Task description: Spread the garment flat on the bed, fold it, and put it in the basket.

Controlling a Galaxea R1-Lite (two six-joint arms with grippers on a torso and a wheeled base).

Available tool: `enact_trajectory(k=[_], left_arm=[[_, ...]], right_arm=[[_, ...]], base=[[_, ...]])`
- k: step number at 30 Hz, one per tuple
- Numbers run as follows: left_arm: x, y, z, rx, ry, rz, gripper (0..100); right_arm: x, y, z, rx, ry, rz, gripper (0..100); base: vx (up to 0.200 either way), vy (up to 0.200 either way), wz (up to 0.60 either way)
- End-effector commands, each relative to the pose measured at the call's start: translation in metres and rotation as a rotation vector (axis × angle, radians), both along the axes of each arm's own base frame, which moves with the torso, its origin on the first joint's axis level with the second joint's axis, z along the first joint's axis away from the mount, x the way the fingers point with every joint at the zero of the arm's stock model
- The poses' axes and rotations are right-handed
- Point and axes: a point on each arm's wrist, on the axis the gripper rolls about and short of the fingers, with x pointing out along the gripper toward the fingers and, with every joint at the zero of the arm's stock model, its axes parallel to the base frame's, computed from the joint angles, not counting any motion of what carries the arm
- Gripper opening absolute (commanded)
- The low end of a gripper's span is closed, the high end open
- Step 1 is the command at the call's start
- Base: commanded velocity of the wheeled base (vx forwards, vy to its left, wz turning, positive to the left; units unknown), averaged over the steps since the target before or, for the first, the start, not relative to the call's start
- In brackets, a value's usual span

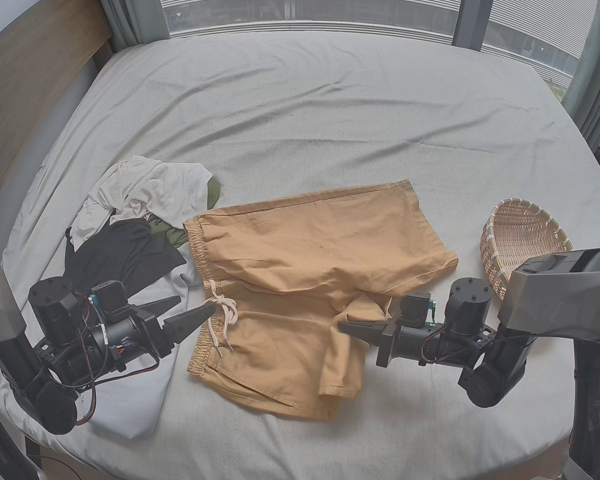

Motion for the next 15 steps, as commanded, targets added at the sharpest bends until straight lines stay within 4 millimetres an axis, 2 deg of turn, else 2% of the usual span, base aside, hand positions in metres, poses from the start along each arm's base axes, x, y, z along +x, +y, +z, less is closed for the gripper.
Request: enact_trajectory(k=[1, 15], left_arm=[[0.0, 0.001, 0.0, -0.001, -0.002, 0.003, 100], [0.001, 0.0, 0.0, -0.003, -0.004, 0.002, 100]], right_arm=[[0.005, 0.013, -0.013, -0.004, 0.005, 0.008, 0], [0.011, 0.029, -0.011, 0.007, -0.01, 0.034, 0]], base=[[0.0, 0.0, 0.0], [0.0, 0.0, 0.0]])
